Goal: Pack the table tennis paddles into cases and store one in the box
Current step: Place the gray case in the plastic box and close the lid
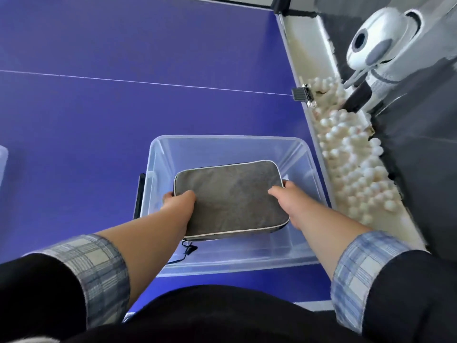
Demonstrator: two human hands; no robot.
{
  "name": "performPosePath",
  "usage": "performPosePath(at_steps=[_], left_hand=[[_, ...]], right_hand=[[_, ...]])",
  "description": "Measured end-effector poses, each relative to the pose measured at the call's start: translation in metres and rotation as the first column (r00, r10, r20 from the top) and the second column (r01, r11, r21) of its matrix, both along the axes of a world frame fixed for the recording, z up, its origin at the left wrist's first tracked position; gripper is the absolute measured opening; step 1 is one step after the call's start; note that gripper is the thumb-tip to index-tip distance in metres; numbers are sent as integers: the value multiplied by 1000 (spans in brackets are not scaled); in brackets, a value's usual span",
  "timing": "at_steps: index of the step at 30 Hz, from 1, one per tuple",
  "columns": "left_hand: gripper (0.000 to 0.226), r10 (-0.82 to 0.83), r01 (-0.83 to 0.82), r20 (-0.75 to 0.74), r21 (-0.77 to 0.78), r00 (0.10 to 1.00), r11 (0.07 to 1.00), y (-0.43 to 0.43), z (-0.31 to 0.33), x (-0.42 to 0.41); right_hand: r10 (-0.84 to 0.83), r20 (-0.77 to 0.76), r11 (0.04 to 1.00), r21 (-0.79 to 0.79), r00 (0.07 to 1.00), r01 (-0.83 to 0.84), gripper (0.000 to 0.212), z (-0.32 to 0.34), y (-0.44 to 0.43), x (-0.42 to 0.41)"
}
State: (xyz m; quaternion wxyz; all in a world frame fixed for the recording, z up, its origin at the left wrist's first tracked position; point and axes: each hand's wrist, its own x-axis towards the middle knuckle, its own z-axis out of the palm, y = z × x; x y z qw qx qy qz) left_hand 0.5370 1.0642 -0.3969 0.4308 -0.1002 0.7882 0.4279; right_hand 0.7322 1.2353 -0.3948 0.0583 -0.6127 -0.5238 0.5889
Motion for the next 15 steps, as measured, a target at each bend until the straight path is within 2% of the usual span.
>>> performPosePath(at_steps=[5, 11, 13, 15], left_hand=[[49, -53, 52, -15, -61, 999, 997, 4, -26, 11], [52, -261, 237, -119, -187, 958, 953, 7, -24, 7], [61, -341, 296, -151, -255, 928, 920, 8, -15, 8], [70, -425, 352, -206, -313, 882, 882, 6, -2, 9]], right_hand=[[77, 150, 997, -28, 986, -73, 57, -22, 9, -2], [4, 265, 999, 29, 964, -12, 44, -26, 0, -8], [-5, 298, 1000, 27, 955, -3, 50, -17, -1, -15], [32, 348, 975, 196, 937, -106, 67, -5, -7, -24]])
